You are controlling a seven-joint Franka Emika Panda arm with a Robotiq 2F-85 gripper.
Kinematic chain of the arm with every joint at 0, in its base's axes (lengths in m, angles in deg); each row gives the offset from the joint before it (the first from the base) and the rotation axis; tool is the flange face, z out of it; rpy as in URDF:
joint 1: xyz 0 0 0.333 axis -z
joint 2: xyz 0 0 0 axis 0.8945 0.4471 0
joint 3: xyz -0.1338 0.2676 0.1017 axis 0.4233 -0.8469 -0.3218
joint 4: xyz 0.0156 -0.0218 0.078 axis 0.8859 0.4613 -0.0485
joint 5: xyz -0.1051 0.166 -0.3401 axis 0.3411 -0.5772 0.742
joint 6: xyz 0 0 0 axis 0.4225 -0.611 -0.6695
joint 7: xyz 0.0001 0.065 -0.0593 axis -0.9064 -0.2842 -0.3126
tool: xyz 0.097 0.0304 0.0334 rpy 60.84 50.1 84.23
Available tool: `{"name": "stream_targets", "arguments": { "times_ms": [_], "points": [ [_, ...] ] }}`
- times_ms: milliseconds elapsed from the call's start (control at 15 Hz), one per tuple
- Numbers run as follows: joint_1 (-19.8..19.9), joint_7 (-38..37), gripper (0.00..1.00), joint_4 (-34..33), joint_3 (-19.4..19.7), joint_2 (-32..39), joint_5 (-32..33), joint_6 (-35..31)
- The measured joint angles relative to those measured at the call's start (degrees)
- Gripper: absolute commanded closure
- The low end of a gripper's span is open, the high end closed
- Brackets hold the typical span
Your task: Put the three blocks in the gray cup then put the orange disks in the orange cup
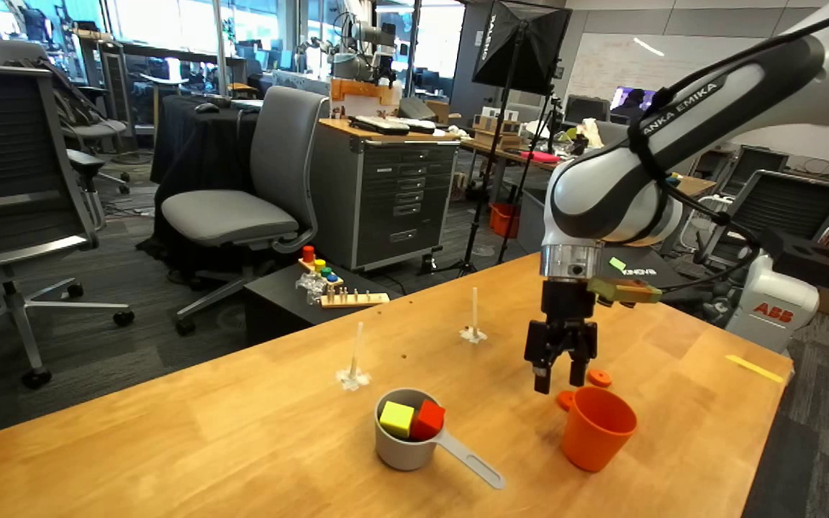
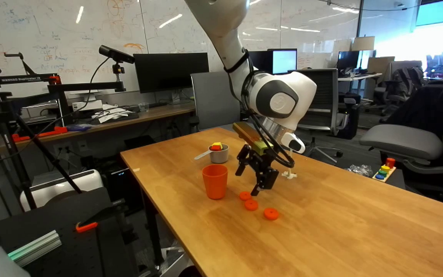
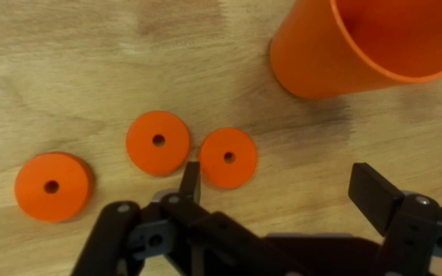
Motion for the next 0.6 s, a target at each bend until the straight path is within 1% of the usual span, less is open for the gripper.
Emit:
{"name": "stream_targets", "arguments": {
  "times_ms": [533,600],
  "points": [
    [0.5,0.0,0.0,0.8,0.0,0.4,-0.1,0.1],
    [0.6,0.0,0.06,0.8,0.0,0.4,-0.1,0.2]
  ]
}}
